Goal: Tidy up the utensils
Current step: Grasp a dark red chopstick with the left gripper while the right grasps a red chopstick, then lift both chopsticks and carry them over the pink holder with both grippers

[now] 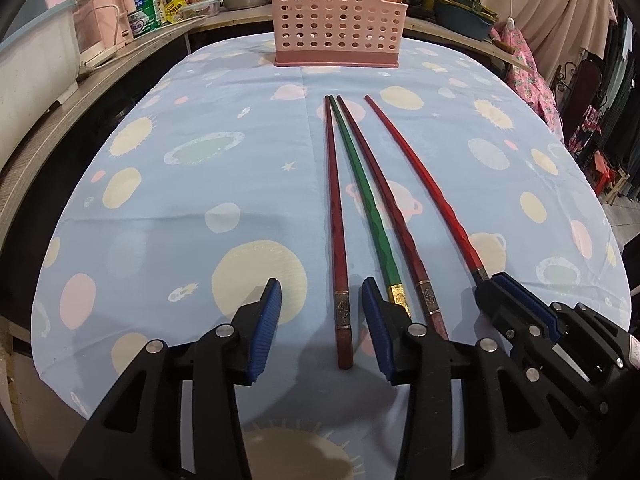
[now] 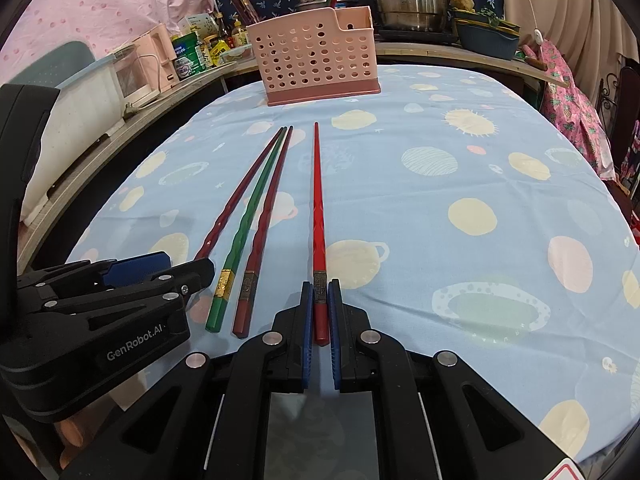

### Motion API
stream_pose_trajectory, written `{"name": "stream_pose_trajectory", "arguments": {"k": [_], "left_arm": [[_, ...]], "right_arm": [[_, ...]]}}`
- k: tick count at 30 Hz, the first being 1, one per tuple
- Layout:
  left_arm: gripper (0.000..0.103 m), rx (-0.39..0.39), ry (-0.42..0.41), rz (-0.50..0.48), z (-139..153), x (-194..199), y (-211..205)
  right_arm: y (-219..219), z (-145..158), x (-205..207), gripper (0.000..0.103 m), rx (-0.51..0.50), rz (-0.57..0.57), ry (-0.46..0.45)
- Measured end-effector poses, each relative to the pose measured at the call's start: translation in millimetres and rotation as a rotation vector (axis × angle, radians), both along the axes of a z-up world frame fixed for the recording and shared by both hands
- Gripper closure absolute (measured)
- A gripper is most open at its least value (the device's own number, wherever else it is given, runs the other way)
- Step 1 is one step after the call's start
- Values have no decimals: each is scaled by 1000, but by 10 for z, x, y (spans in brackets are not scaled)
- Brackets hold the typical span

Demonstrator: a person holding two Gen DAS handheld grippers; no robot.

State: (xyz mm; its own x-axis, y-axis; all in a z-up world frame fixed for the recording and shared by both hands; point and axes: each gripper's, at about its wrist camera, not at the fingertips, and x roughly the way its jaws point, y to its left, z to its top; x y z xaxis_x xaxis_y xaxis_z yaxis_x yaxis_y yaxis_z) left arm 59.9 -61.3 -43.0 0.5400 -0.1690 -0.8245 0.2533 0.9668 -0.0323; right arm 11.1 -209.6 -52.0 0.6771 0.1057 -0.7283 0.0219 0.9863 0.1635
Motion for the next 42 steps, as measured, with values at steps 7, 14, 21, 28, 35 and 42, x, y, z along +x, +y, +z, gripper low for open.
{"name": "stream_pose_trajectory", "arguments": {"k": [7,14,21,28,35,42], "left_arm": [[96,-27,20,-14,20,9,47],[96,-64,40,-20,98,-39,126],[96,-123,11,3,384,-46,285],[96,-183,-56,32,807,59,432],[96,-217,-148,54,1248,266,526],[96,-232,-246,68,1675,544,524]], "right_arm": [[2,1,-4,96,1,1,0],[19,48,-22,96,6,9,-2],[-30,292,-27,96,36,0,-52],[-111,706,23,96,46,-13,-140],[-239,1204,180,96,58,-36,-250],[-367,1541,439,96,69,-51,-323]]}}
